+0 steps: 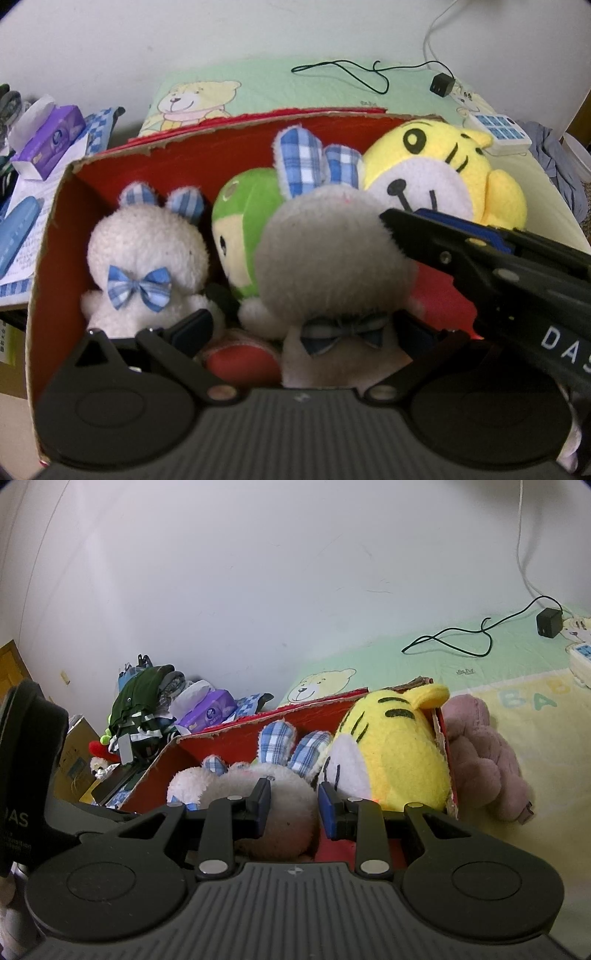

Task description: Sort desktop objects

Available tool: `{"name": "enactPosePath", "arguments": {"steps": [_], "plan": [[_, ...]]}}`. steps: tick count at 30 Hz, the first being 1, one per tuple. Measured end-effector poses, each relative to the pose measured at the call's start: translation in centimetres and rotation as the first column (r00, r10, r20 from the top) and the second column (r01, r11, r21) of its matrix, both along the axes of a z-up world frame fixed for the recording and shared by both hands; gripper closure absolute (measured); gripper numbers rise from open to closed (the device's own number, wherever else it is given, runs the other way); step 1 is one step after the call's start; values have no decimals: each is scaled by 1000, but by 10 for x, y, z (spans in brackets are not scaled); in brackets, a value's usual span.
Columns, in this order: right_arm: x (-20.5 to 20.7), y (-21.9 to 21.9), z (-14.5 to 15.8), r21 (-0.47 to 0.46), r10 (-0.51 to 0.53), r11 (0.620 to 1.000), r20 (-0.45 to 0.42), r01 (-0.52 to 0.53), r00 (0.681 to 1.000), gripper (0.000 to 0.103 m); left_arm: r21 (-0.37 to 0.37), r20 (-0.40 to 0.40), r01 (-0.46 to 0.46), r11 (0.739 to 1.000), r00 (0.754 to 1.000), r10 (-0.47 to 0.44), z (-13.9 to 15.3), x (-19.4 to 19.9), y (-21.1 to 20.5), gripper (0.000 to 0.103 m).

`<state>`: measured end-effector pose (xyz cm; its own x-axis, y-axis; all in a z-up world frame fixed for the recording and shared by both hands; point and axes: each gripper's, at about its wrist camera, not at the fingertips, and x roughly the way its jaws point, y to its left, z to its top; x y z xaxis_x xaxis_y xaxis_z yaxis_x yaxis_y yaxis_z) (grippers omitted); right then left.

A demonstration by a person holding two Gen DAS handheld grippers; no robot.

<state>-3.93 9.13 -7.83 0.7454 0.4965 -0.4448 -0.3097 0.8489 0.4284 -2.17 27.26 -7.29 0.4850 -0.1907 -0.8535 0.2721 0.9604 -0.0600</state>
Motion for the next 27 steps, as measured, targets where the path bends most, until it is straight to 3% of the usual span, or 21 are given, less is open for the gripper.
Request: {"name": "enactPosePath", "arguments": {"steps": [27], "plan": [[-3,3,0,-23,2,1000,11,-2,1000,74,25,10,15,1000,1000,-15,0,-3,-5,0]]}}
